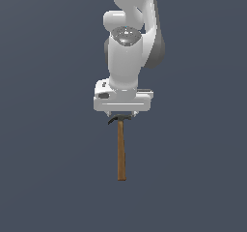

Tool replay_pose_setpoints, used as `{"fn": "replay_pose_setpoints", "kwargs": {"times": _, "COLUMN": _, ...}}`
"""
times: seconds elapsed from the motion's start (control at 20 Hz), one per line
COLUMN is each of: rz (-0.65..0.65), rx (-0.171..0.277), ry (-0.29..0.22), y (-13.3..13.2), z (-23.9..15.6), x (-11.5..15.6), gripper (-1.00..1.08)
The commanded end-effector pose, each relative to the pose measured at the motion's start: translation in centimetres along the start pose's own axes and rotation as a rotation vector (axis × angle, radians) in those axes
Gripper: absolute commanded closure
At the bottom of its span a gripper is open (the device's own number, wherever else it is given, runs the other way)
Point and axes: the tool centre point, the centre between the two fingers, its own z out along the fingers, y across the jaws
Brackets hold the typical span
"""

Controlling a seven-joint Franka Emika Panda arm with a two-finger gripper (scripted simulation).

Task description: Pick up the object and move it to a goal position.

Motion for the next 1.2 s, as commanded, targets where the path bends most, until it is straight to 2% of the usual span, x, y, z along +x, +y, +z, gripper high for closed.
{"fn": "replay_pose_setpoints", "kwargs": {"times": 0.0, "rz": 0.004, "rx": 0.001, "ry": -0.003, "y": 0.1, "z": 0.4, "x": 0.1, "gripper": -0.92}}
{"fn": "replay_pose_setpoints", "kwargs": {"times": 0.35, "rz": 0.035, "rx": 0.013, "ry": -0.016, "y": 0.5, "z": 3.5, "x": 0.9, "gripper": -0.92}}
{"fn": "replay_pose_setpoints", "kwargs": {"times": 0.85, "rz": 0.11, "rx": 0.038, "ry": -0.046, "y": 1.6, "z": 11.0, "x": 1.9, "gripper": -0.92}}
{"fn": "replay_pose_setpoints", "kwargs": {"times": 1.15, "rz": 0.135, "rx": 0.045, "ry": -0.055, "y": 2.0, "z": 13.5, "x": 2.0, "gripper": -0.92}}
